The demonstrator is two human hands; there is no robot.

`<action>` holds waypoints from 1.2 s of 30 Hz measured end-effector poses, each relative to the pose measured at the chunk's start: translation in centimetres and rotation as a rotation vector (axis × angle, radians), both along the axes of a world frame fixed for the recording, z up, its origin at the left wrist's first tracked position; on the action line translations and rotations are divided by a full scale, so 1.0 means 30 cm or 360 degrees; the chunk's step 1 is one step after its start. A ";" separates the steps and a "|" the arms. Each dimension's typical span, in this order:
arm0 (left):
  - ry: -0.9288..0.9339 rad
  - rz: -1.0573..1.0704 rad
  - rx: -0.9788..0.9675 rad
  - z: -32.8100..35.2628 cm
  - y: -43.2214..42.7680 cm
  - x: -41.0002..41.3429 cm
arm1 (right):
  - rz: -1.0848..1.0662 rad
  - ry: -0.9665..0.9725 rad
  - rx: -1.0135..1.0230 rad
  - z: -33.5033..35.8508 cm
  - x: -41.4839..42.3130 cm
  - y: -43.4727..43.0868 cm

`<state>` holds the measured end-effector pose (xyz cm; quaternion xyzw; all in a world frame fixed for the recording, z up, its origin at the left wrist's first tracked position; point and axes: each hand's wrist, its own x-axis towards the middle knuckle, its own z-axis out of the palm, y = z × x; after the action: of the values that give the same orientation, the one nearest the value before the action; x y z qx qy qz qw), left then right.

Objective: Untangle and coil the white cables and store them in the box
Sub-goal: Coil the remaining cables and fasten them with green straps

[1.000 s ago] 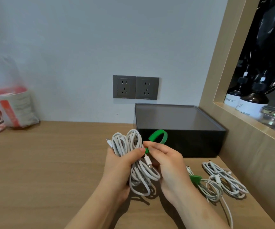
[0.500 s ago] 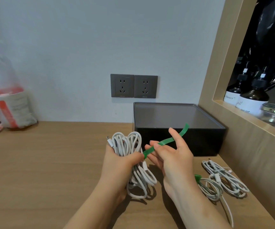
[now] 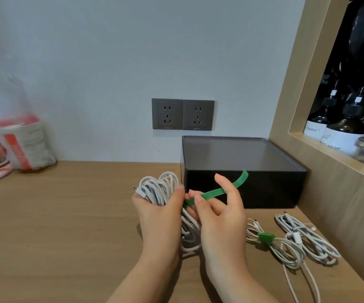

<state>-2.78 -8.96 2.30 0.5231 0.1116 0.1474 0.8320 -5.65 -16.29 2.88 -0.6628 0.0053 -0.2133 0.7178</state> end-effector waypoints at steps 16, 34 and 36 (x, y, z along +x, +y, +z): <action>0.0169 -0.0740 -0.0775 0.018 0.029 -0.009 | -0.0240 -0.0103 -0.0522 -0.040 0.036 -0.022; 0.0012 -0.1096 -0.0241 0.043 0.046 -0.010 | -0.0185 -0.0033 -0.0180 0.011 0.006 -0.044; -0.0002 -0.1080 -0.0210 0.039 0.036 -0.016 | -0.0204 -0.0030 -0.0198 0.012 0.008 -0.050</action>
<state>-3.25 -7.89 3.47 0.4755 -0.0598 -0.1448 0.8657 -5.42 -17.80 3.24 -0.7023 0.0278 -0.2651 0.6601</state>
